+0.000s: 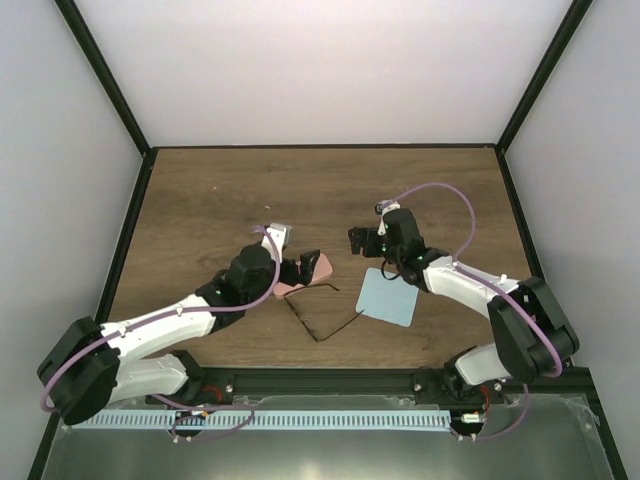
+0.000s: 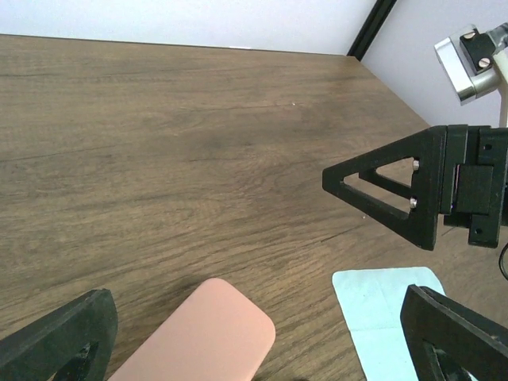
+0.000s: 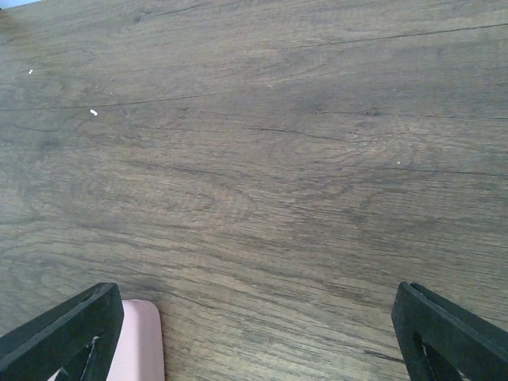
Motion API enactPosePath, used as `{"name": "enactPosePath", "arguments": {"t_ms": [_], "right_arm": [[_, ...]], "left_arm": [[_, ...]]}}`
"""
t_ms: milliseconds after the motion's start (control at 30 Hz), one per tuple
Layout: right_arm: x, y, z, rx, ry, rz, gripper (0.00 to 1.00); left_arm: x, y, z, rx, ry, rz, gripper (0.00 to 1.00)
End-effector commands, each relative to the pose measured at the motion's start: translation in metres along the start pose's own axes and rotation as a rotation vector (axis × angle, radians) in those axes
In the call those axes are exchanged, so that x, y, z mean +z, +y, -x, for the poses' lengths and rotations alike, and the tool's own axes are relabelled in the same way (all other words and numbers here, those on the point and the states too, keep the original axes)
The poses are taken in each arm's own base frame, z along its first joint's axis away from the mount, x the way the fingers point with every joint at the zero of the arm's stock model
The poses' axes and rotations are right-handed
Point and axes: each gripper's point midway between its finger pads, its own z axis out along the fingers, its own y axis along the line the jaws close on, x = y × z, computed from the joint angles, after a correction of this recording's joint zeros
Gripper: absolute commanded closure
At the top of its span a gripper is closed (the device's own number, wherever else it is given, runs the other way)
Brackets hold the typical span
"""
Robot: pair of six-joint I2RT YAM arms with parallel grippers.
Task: Organize the sunglasses
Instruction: Adjust the sunglasses case at the center of the board.
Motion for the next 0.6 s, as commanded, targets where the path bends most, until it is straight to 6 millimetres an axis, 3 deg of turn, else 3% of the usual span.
{"name": "enactPosePath", "arguments": {"t_ms": [0, 167, 567], "right_arm": [[-0.001, 0.004, 0.016, 0.001, -0.033, -0.015, 0.05], [-0.001, 0.000, 0.018, 0.007, -0.041, -0.041, 0.05], [0.003, -0.010, 0.014, 0.002, -0.026, -0.099, 0.05]], "left_arm": [[0.002, -0.004, 0.011, -0.002, -0.028, -0.004, 0.00], [0.003, -0.003, 0.010, 0.012, -0.034, -0.003, 0.00], [0.029, 0.029, -0.002, 0.150, 0.041, 0.205, 0.00]]}}
